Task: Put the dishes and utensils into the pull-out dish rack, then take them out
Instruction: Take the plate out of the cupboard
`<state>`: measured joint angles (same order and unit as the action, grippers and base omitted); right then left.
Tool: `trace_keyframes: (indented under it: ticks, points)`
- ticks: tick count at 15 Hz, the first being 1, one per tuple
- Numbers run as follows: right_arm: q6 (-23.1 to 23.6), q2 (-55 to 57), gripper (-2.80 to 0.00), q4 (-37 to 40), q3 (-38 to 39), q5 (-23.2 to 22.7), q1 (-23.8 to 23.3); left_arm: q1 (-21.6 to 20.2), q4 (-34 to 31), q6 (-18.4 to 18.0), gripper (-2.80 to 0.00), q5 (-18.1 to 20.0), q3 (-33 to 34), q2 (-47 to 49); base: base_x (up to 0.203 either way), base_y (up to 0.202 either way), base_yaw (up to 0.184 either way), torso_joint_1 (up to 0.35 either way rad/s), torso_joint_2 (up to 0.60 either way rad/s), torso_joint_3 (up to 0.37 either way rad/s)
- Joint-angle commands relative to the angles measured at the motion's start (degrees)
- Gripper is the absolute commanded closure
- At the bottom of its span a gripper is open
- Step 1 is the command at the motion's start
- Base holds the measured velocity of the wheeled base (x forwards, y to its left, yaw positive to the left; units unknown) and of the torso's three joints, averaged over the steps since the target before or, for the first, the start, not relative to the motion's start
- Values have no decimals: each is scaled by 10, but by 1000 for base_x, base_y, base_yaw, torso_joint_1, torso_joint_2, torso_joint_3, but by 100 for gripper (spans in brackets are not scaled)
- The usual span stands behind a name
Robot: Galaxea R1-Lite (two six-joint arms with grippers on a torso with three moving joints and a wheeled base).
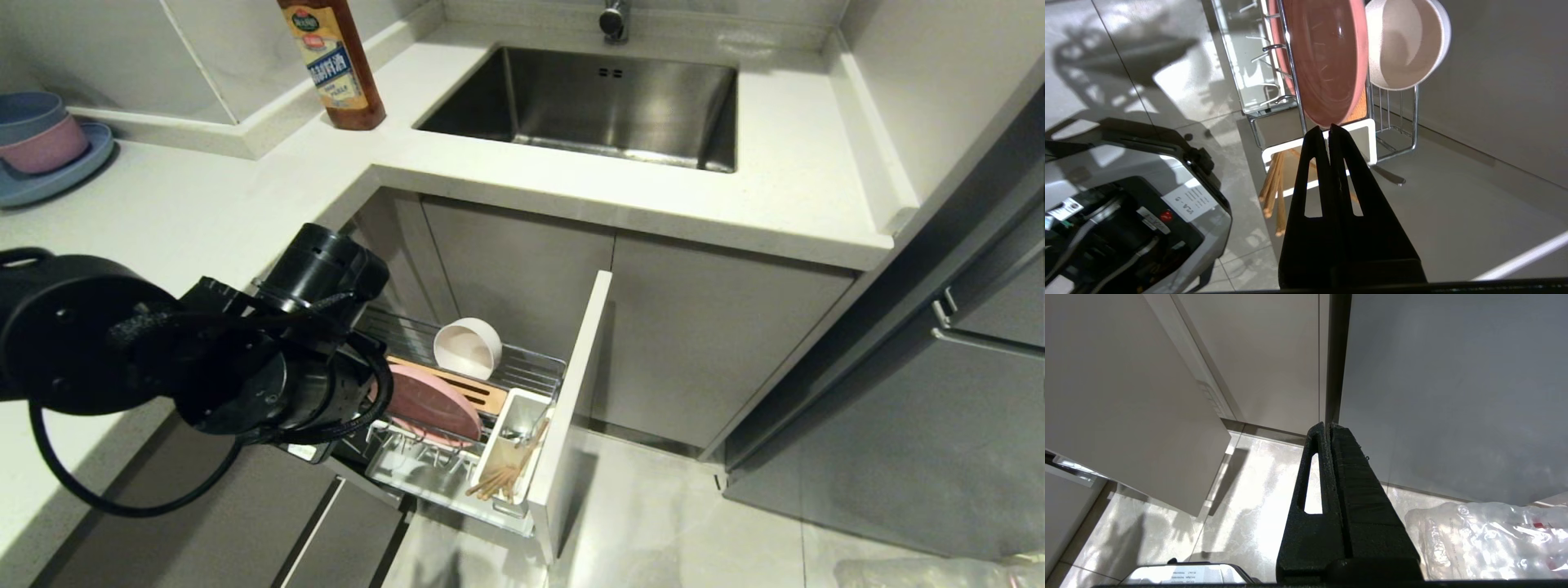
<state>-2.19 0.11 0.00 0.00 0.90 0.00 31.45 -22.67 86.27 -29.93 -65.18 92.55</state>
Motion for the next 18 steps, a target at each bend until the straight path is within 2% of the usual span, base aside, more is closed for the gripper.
trace_keyframes:
  ticks: [1,8,11,14,18]
  points:
    - [0,0,0,0,1,0,0,-13,9,5,0,4,5,27,0,0,0,0,0,0]
    - [0,0,0,0,2,0,0,-42,34,3,0,26,-13,80,0,0,0,0,0,0]
    - [0,0,0,0,2,0,0,-45,33,-23,0,26,-26,98,0,0,0,0,0,0]
    - [0,0,0,0,1,0,0,-52,33,-26,0,28,-37,117,0,0,0,0,0,0]
    - [0,0,0,0,2,0,0,-65,32,-26,0,57,-43,129,0,0,0,0,0,0]
